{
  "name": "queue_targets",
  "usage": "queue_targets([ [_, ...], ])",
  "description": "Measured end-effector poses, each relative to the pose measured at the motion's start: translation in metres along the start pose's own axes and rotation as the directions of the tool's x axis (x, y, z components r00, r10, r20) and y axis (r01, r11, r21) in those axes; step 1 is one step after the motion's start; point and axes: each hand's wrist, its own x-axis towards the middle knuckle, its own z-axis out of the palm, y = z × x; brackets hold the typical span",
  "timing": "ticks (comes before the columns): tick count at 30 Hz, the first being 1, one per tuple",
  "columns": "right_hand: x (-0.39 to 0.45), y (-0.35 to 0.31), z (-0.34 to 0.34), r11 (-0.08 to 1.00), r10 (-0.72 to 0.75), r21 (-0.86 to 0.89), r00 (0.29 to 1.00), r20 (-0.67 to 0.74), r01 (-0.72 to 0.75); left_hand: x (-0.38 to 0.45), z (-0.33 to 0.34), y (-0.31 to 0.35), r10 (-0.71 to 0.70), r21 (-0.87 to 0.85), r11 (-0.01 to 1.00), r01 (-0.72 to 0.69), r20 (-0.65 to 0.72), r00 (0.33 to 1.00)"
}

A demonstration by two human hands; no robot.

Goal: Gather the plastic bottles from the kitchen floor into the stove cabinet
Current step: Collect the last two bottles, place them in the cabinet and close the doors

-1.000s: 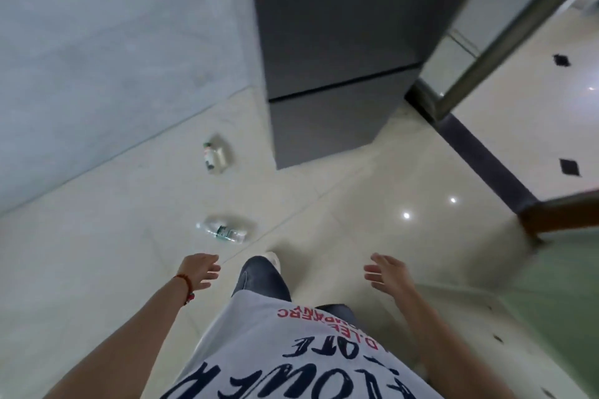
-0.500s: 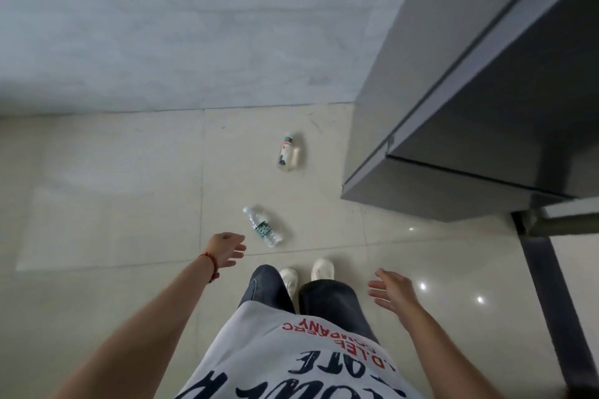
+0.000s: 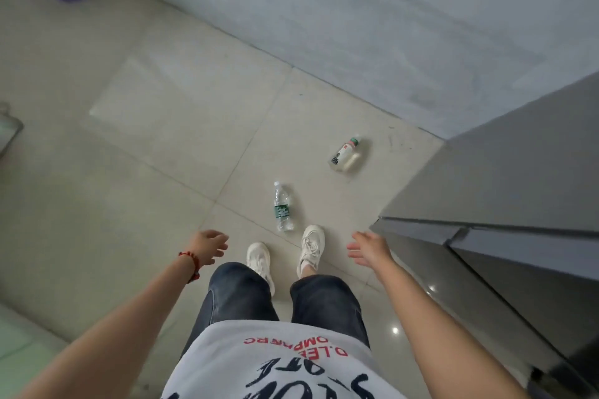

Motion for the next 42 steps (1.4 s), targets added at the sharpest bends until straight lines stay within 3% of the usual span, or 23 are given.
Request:
queue_targets([
  [3,0.02,-0.029,0.014,0.984,-0.056,-0.163,0.997,0.062,0.066,0.004,0.006,-0.014,-0.046,-0.016,0.999,0.046,0.003,0.999],
  [9,0.08,-0.056,0.061,0.952,-0.068,-0.292,0.994,0.087,0.09,0.055,0.01,-0.03,-0.113,-0.035,0.993,0.114,0.031,0.993],
  [17,0.206,-0.033,0.169,0.902,0.051,-0.431,0.982,0.18,0.032,0.195,0.011,-0.049,-0.152,-0.076,0.985,0.154,0.029,0.988],
  [21,0.292,-0.017,0.215,0.826,0.075,-0.559,0.969,0.237,0.073,0.279,0.029,-0.063,-0.198,-0.142,0.969,0.201,0.037,0.98],
  [31,0.496,0.016,0.303,0.755,-0.042,-0.647,0.993,0.112,0.104,0.468,0.113,-0.095,-0.153,-0.075,0.985,0.158,0.064,0.986],
  [36,0.537,0.049,0.347,0.745,-0.055,-0.663,0.997,0.059,0.081,0.509,0.145,-0.111,-0.119,0.024,0.993,0.117,0.093,0.989],
  [42,0.555,0.072,0.365,0.777,-0.162,-0.62,0.986,-0.03,0.109,0.525,0.161,-0.135,-0.136,0.284,0.954,0.099,0.114,0.984],
])
